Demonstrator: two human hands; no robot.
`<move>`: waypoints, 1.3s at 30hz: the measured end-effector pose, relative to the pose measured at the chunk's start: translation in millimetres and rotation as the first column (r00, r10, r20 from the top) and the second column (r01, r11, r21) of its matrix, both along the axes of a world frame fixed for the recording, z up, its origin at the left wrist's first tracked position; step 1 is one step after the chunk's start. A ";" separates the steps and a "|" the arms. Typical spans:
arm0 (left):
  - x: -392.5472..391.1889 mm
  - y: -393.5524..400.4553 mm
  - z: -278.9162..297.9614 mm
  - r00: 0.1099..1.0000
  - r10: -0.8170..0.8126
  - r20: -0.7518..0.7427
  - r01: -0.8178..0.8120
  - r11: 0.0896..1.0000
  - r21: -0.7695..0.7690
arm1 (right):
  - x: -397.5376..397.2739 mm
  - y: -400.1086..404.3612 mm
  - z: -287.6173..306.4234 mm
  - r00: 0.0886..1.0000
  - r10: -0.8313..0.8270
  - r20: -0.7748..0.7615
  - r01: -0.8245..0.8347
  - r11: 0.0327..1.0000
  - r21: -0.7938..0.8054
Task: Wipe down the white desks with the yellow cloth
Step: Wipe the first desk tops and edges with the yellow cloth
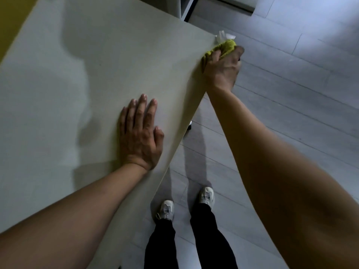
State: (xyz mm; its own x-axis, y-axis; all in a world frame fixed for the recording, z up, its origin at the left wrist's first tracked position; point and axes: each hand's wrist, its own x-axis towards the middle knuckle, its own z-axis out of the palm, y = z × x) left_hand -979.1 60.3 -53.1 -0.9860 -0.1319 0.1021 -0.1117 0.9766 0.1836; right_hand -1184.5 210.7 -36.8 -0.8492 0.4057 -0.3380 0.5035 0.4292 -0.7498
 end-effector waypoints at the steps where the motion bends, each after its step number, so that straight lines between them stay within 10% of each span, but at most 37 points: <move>1: -0.5 0.6 1.5 1.000 -0.003 -0.002 0.003 1.000 0.009 | 3.1 -0.3 0.9 1.000 -0.002 -0.005 0.002 1.000 0.006; 15: 8.7 -12.3 13.9 0.996 -0.071 0.058 0.054 0.968 0.244 | 281.4 -69.7 -3.6 0.999 0.045 0.004 -0.045 0.996 -0.071; 26: 259.8 -88.2 13.7 0.970 -0.209 0.123 0.192 0.972 0.138 | 230.1 -64.2 0.3 0.996 0.005 -0.088 -0.005 1.000 0.003; 32: 268.0 -88.5 3.0 0.979 -0.189 0.077 0.179 0.977 0.119 | 181.1 -54.8 3.5 1.000 -0.017 -0.025 0.019 0.997 0.076; 39: 269.2 -87.8 3.6 0.980 -0.183 0.083 0.176 0.980 0.089 | 358.3 -92.9 -0.2 0.995 0.049 -0.083 -0.046 0.998 0.033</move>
State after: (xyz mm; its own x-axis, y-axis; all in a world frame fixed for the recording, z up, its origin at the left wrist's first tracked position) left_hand -709.9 -27.5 -49.5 -0.9990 0.0440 0.0078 0.0446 0.9646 0.2598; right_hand -826.2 117.8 -37.0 -0.8925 0.3735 -0.2530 0.4182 0.4749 -0.7743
